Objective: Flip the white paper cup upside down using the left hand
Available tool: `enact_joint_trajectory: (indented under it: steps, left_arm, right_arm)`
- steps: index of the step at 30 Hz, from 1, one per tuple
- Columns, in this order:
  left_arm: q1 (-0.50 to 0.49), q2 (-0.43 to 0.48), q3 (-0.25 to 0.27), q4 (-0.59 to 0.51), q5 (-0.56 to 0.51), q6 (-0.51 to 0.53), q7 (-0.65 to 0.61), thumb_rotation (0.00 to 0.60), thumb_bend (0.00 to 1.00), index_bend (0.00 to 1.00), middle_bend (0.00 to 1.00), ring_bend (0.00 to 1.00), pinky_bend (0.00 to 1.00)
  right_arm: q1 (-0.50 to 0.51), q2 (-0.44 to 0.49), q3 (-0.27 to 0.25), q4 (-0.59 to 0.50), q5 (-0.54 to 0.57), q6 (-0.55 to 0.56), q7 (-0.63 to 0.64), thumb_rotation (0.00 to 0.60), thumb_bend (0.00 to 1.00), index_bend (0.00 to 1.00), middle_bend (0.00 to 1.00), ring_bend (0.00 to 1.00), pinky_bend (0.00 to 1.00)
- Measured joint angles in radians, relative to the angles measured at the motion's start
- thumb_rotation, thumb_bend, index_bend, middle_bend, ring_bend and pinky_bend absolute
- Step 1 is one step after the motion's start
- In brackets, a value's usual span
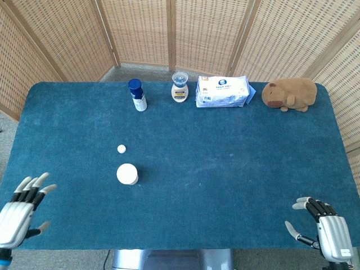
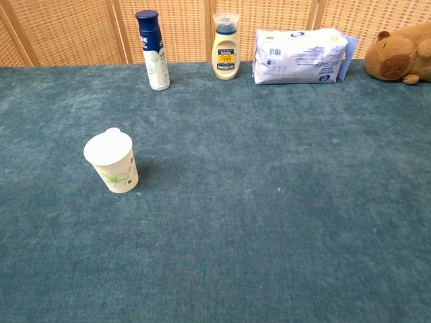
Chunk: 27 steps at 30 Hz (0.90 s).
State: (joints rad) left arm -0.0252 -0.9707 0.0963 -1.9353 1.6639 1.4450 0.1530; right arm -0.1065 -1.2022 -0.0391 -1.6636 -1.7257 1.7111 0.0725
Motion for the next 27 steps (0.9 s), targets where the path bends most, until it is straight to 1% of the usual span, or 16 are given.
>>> enact_joint_trajectory:
  steps: [6, 10, 13, 19, 27]
  left_arm:
    - [-0.120, -0.001, -0.065, -0.023, -0.066, -0.162, 0.083, 0.600, 0.18, 0.17, 0.04, 0.00, 0.01]
    - [-0.215, -0.026, -0.118, -0.044, -0.146, -0.276, 0.192, 0.600, 0.19, 0.17, 0.04, 0.00, 0.01]
    - [-0.278, -0.059, -0.153, -0.055, -0.216, -0.340, 0.281, 0.600, 0.19, 0.17, 0.04, 0.00, 0.01]
    - [-0.389, -0.155, -0.205, -0.060, -0.367, -0.430, 0.449, 0.600, 0.19, 0.17, 0.04, 0.00, 0.01]
    - [-0.512, -0.286, -0.232, -0.033, -0.560, -0.482, 0.635, 0.600, 0.19, 0.16, 0.03, 0.00, 0.01]
  right_arm:
    - [-0.030, 0.005, -0.005, 0.022, 0.007, 0.044, 0.034, 0.426, 0.32, 0.43, 0.37, 0.36, 0.36]
    - [-0.043, 0.015, -0.007, 0.027, 0.011, 0.060, 0.045, 0.425, 0.32, 0.43, 0.37, 0.36, 0.36]
    - [-0.046, 0.019, -0.006, 0.028, 0.013, 0.063, 0.048, 0.427, 0.32, 0.43, 0.37, 0.36, 0.36]
    - [-0.052, 0.024, -0.003, 0.031, 0.021, 0.070, 0.059, 0.428, 0.32, 0.43, 0.37, 0.36, 0.36]
    - [-0.065, 0.034, 0.003, 0.041, 0.038, 0.083, 0.074, 0.426, 0.32, 0.43, 0.37, 0.36, 0.36]
